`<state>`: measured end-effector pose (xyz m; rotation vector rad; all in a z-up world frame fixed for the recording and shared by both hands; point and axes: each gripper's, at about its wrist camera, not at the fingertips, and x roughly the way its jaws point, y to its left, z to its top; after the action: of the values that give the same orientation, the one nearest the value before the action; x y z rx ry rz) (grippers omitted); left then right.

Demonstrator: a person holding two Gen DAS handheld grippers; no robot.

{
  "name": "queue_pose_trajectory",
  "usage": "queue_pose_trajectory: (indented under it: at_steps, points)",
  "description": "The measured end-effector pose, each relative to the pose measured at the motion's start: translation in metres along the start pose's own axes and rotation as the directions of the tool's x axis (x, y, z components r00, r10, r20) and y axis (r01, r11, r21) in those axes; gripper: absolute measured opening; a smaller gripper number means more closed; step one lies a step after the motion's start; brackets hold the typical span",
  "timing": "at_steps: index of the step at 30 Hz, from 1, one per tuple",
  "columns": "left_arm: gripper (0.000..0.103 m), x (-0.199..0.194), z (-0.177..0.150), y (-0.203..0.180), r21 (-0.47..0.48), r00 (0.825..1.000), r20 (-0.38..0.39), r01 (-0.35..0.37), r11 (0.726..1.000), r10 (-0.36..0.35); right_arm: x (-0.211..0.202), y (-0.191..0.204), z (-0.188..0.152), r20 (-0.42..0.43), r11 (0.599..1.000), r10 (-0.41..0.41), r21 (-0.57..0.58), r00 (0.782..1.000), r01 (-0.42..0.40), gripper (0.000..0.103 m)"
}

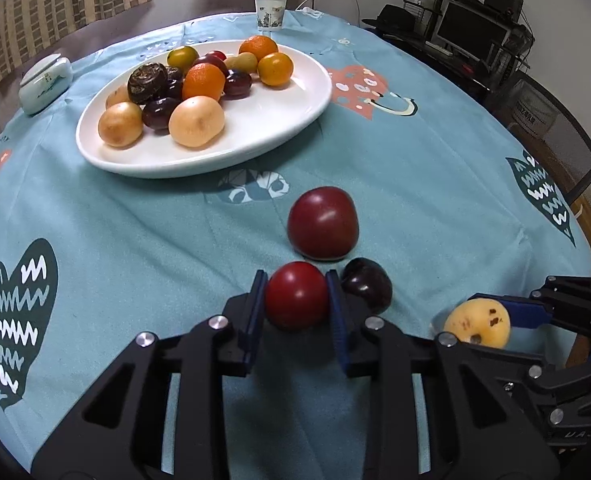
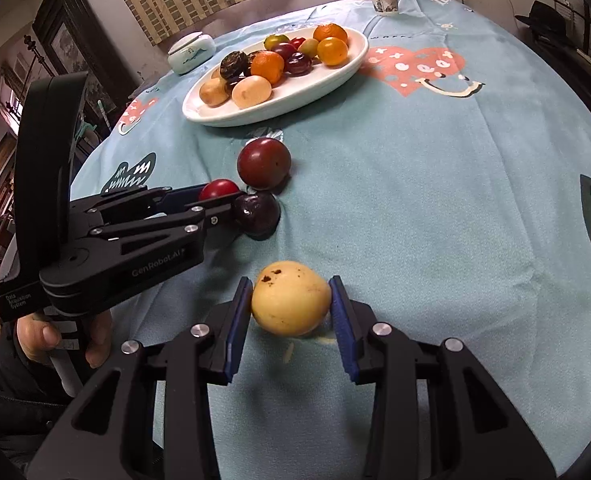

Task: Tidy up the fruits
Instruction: 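Grasp a red plum with the left tool while the right tool grasps a yellow pear, then carry red plum and yellow pear onto the plate and release both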

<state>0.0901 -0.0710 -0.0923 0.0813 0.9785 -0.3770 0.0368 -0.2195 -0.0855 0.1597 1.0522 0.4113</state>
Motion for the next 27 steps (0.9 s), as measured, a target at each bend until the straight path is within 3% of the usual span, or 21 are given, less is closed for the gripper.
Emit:
queue_pose_trajectory:
  at_steps: [9,17,22,27]
  points:
    - [0.03,-0.007,-0.003,0.007,-0.025,1.0,0.003,0.026,0.999,-0.026,-0.005,0.006,0.007,0.02,1.0,0.012,0.008,1.0,-0.012,0.039]
    - [0.029,-0.041,-0.005,0.034,-0.094,0.996,0.072,0.062,0.994,-0.055,-0.01,0.015,0.022,0.049,1.0,0.018,-0.008,0.999,-0.018,0.039]
    - [0.029,-0.064,-0.003,0.054,-0.128,0.993,0.107,0.054,0.99,-0.04,-0.002,0.021,0.035,0.031,0.999,0.03,-0.02,0.999,-0.029,0.039]
    - [0.029,-0.078,0.02,0.075,-0.126,0.991,0.133,0.007,0.992,0.009,0.002,0.028,0.064,0.035,0.997,0.047,-0.055,0.998,-0.046,0.039]
